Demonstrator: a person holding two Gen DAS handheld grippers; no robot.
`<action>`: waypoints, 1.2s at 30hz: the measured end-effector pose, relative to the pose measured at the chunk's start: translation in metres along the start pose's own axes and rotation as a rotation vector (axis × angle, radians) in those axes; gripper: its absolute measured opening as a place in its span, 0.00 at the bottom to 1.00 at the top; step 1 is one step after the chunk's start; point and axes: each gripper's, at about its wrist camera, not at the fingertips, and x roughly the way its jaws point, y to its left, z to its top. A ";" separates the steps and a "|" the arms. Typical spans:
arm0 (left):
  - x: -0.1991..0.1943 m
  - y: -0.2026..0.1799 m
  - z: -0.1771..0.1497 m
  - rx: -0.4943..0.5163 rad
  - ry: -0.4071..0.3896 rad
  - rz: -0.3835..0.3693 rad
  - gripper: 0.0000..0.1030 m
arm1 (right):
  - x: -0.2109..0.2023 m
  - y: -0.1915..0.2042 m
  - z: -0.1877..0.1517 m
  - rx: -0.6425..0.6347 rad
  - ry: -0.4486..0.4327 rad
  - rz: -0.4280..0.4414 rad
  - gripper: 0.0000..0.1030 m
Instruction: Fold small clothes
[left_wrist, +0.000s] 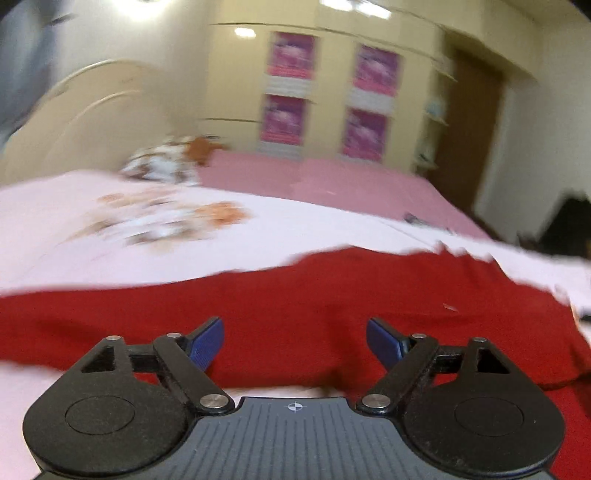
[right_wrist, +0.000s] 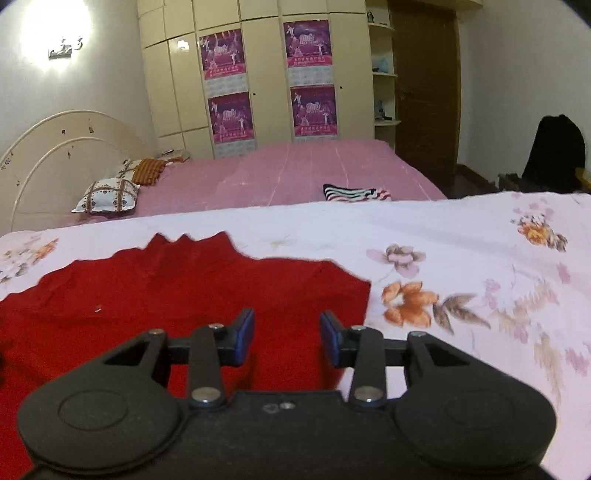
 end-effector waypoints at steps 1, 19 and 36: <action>-0.014 0.027 -0.003 -0.034 -0.029 0.049 0.66 | -0.006 0.003 -0.003 0.002 0.005 0.004 0.37; -0.037 0.280 -0.061 -0.950 -0.129 0.044 0.36 | -0.064 0.109 -0.018 0.023 0.048 0.056 0.40; 0.027 0.091 0.066 -0.330 -0.048 -0.199 0.04 | -0.084 0.078 -0.024 0.113 0.026 0.004 0.40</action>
